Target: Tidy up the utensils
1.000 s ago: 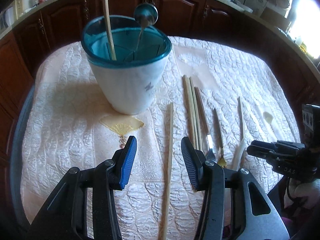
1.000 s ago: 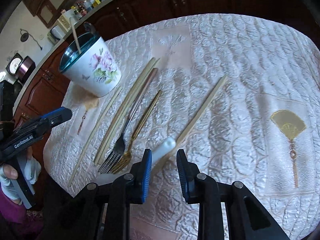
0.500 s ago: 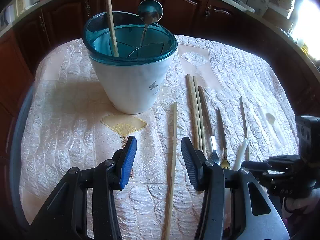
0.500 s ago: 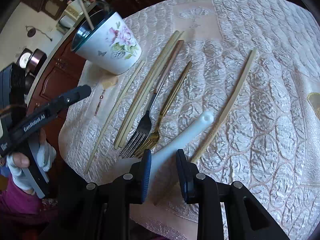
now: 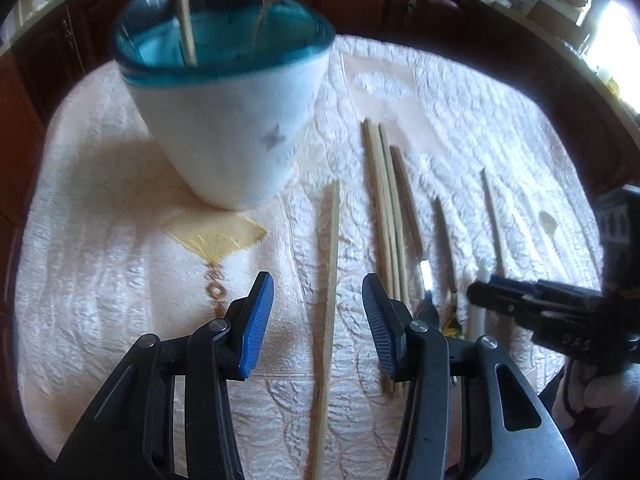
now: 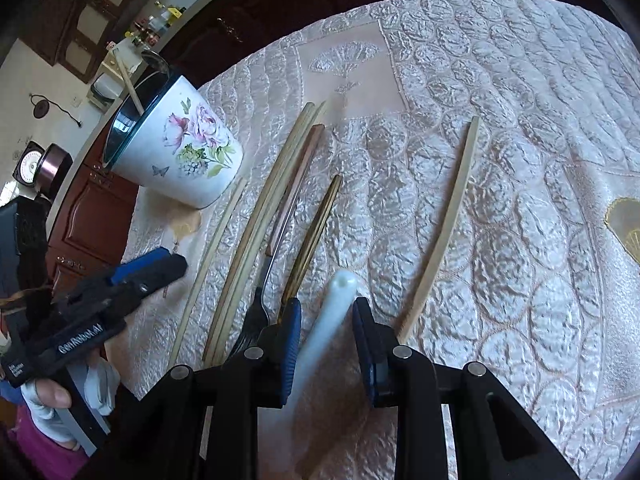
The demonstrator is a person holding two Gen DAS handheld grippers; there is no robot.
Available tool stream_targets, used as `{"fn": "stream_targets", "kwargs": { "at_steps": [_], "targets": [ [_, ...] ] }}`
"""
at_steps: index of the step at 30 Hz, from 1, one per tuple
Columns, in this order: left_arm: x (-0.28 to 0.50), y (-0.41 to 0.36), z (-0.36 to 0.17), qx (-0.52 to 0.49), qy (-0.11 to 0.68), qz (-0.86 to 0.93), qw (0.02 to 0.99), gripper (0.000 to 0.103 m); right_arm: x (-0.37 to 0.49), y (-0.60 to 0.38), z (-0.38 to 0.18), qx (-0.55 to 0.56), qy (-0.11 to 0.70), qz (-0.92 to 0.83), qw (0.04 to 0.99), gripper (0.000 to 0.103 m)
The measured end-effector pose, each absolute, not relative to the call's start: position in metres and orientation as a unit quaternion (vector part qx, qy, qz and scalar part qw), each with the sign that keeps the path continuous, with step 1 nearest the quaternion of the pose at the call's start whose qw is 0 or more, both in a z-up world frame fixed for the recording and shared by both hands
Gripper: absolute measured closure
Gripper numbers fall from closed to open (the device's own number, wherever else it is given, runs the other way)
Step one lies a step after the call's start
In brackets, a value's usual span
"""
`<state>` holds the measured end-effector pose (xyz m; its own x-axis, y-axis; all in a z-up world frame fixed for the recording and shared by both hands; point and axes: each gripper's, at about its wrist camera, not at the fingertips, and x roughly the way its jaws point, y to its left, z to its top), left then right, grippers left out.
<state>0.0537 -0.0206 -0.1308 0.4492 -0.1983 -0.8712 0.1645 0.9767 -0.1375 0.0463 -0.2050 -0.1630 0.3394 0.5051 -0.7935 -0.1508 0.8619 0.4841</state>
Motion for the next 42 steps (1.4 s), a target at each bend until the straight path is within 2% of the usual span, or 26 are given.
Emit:
{"fn": "stream_targets", "kwargs": {
  "at_steps": [1, 2, 6, 9, 18, 20, 22, 24, 27, 33, 37, 38, 39, 40, 41, 42],
  "targets": [
    [0.055, -0.022, -0.134, -0.015, 0.518, -0.107, 0.849, 0.058, 0.047, -0.204, -0.163, 0.164, 0.535, 0.206, 0.803, 0.078],
    [0.056, -0.024, -0.137, -0.015, 0.520, -0.110, 0.847, 0.061, 0.047, -0.204, -0.163, 0.160, 0.533, 0.206, 0.805, 0.083],
    [0.056, -0.027, -0.147, -0.011, 0.535, -0.116, 0.837, 0.094, 0.046, -0.204, -0.162, 0.158, 0.532, 0.212, 0.805, 0.089],
    [0.050, -0.024, -0.150, -0.016, 0.541, -0.125, 0.831, 0.098, 0.042, -0.203, -0.161, 0.156, 0.534, 0.222, 0.801, 0.091],
    [0.017, -0.003, -0.148, -0.014, 0.564, -0.150, 0.812, 0.099, 0.031, -0.207, -0.163, 0.152, 0.551, 0.242, 0.784, 0.091],
    [0.017, 0.000, -0.146, -0.015, 0.566, -0.148, 0.811, 0.098, 0.032, -0.210, -0.163, 0.156, 0.551, 0.240, 0.784, 0.082],
    [0.020, 0.002, -0.142, -0.013, 0.559, -0.144, 0.816, 0.096, 0.034, -0.214, -0.161, 0.162, 0.550, 0.242, 0.783, 0.078],
    [0.027, 0.003, -0.137, -0.016, 0.549, -0.137, 0.824, 0.084, 0.035, -0.216, -0.160, 0.160, 0.550, 0.240, 0.784, 0.077],
    [0.042, 0.000, -0.133, -0.029, 0.540, -0.137, 0.830, 0.072, 0.036, -0.220, -0.159, 0.159, 0.551, 0.241, 0.783, 0.077],
    [0.073, -0.014, -0.138, 0.004, 0.538, -0.122, 0.834, 0.070, 0.042, -0.224, -0.162, 0.155, 0.550, 0.251, 0.781, 0.077],
    [0.088, -0.025, -0.147, 0.032, 0.552, -0.119, 0.825, 0.070, 0.044, -0.222, -0.162, 0.151, 0.546, 0.263, 0.781, 0.079],
    [0.090, -0.026, -0.151, 0.037, 0.556, -0.118, 0.822, 0.070, 0.044, -0.222, -0.162, 0.150, 0.545, 0.264, 0.781, 0.087],
    [0.091, -0.027, -0.152, 0.038, 0.556, -0.118, 0.822, 0.072, 0.044, -0.222, -0.162, 0.148, 0.545, 0.265, 0.782, 0.089],
    [0.092, -0.026, -0.153, 0.036, 0.553, -0.117, 0.824, 0.076, 0.044, -0.221, -0.162, 0.146, 0.544, 0.265, 0.783, 0.091],
    [0.093, -0.026, -0.152, 0.035, 0.552, -0.117, 0.825, 0.092, 0.043, -0.222, -0.160, 0.147, 0.541, 0.266, 0.784, 0.092],
    [0.094, -0.024, -0.152, 0.028, 0.552, -0.119, 0.825, 0.097, 0.042, -0.222, -0.157, 0.148, 0.534, 0.265, 0.789, 0.092]
  ]
}}
